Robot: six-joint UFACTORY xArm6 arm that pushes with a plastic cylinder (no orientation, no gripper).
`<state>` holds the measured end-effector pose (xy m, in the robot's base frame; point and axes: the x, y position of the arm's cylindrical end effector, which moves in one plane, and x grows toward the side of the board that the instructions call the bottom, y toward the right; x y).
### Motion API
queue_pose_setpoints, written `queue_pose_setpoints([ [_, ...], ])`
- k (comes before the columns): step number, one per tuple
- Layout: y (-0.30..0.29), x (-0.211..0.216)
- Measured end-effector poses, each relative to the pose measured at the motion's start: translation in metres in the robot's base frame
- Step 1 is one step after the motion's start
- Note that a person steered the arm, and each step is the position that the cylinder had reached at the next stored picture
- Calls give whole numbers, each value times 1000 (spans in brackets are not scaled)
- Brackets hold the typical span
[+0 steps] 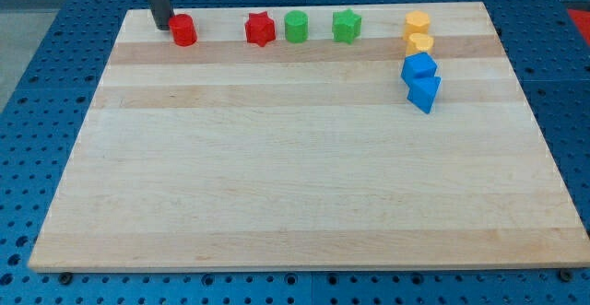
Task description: Slide the red circle right a bit
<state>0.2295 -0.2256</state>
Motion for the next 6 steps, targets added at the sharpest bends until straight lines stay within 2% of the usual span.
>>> queue_pose_setpoints([
  [2, -14, 14],
  [6, 17, 25],
])
